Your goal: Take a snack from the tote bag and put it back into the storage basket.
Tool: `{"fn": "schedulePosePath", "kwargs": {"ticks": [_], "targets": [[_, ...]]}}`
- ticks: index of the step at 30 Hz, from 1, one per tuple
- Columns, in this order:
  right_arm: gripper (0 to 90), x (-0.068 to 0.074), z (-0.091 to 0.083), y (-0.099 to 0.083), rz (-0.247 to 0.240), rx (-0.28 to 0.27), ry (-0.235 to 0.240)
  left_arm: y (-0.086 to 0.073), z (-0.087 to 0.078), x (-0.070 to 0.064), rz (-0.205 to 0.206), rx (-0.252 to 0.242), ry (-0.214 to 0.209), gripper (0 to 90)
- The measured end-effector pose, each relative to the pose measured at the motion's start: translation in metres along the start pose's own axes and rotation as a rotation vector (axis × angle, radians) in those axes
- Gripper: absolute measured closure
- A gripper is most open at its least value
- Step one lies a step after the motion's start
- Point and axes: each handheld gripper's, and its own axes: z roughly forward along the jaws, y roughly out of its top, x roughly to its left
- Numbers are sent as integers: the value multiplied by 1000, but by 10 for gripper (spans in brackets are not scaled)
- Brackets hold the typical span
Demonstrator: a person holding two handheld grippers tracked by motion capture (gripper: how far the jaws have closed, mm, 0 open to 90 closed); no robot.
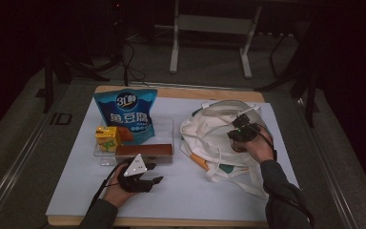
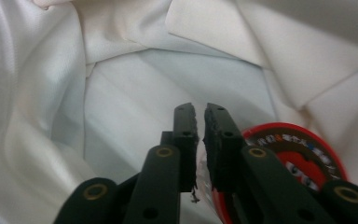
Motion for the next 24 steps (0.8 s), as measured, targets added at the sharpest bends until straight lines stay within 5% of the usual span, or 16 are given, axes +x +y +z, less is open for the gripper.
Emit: {"fn": "schedulePosePath", "kwargs": {"ticks": [9,16,24], "targets": [[544,-8,-24,-3,-60,2,-48,0,0,0,0,2,2,443],[508,-24,-30,-12,-11,4,-50,0,0,0,-1,3,1,442],[329,-30,-26,-14,31,14,-68,0,0,0,-2,3,0,439]]}}
